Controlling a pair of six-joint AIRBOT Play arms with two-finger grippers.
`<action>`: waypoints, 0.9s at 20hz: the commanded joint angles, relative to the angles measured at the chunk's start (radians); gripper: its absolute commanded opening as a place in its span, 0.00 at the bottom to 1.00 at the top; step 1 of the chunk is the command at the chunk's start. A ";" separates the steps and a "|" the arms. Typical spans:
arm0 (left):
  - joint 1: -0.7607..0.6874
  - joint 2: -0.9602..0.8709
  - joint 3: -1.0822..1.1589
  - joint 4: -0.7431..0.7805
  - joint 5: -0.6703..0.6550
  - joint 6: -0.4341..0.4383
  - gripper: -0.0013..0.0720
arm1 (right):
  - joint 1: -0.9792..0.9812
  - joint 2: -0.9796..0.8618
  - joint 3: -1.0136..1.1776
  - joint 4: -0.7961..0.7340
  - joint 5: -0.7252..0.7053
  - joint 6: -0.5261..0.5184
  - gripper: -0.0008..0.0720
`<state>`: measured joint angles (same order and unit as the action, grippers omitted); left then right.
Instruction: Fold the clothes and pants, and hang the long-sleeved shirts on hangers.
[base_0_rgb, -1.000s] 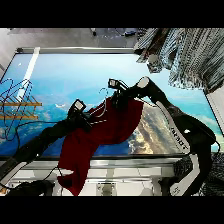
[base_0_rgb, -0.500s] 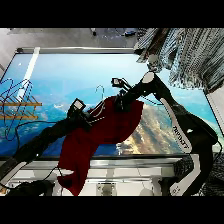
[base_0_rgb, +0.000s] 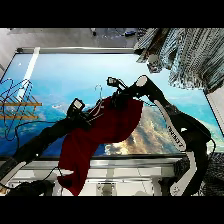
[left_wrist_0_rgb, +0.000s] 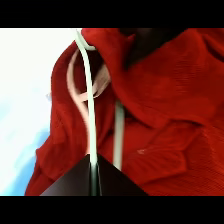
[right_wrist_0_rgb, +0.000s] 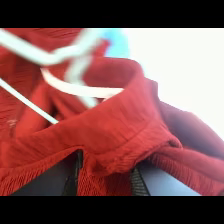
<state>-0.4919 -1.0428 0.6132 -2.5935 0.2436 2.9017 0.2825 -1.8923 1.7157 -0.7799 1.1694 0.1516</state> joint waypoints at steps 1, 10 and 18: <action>-0.001 0.000 0.000 0.001 0.007 0.001 0.05 | 0.014 -0.007 0.000 0.034 -0.114 0.038 0.49; -0.001 0.000 0.000 0.001 0.007 0.001 0.05 | 0.035 -0.007 0.000 0.043 -0.096 -0.037 0.48; -0.001 0.002 0.000 0.001 0.006 0.002 0.05 | 0.061 -0.005 0.000 0.040 -0.048 -0.017 0.06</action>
<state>-0.4919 -1.0412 0.6128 -2.5923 0.2516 2.9021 0.3466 -1.8999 1.7157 -0.7479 1.0836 0.1055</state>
